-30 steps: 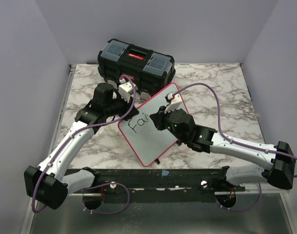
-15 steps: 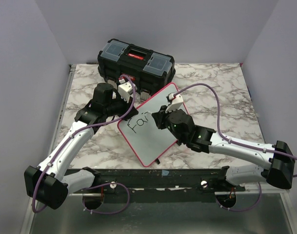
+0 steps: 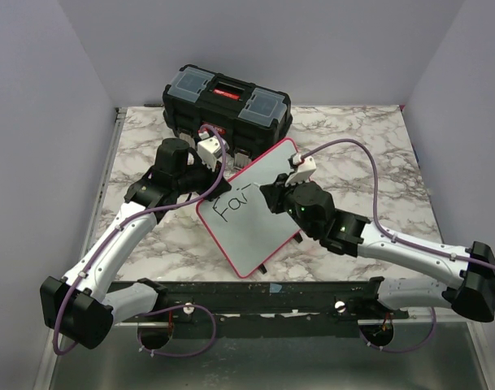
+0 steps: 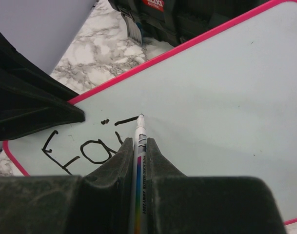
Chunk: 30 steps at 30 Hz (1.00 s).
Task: Write a sentence on the whiteboard
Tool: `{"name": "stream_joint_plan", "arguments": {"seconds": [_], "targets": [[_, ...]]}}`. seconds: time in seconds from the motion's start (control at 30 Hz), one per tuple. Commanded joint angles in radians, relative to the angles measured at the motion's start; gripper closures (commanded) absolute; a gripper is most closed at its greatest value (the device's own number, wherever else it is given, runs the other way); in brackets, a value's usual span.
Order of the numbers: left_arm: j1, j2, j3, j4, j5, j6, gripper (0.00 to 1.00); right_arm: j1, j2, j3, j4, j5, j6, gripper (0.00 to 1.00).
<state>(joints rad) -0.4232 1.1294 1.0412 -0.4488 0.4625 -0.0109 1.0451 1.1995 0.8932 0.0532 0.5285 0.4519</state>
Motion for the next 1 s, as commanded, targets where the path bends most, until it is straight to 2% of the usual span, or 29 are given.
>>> {"name": "stream_joint_plan", "arguments": {"seconds": [0.0, 0.3, 0.7, 0.97], "targets": [[-0.001, -0.018, 0.006, 0.024, -0.021, 0.058, 1.0, -0.006, -0.058, -0.007, -0.015, -0.031, -0.011, 0.99], [-0.002, -0.023, 0.006, 0.025, -0.014, 0.057, 1.0, -0.006, -0.01, 0.042, 0.017, -0.068, -0.019, 0.99], [-0.003, -0.032, 0.008, 0.026, -0.005, 0.052, 1.0, -0.005, 0.079, 0.108, 0.045, -0.035, -0.02, 0.99], [-0.003, -0.036, 0.008, 0.027, -0.009, 0.052, 1.0, -0.006, 0.101, 0.1, 0.045, -0.049, -0.022, 0.99]]}}
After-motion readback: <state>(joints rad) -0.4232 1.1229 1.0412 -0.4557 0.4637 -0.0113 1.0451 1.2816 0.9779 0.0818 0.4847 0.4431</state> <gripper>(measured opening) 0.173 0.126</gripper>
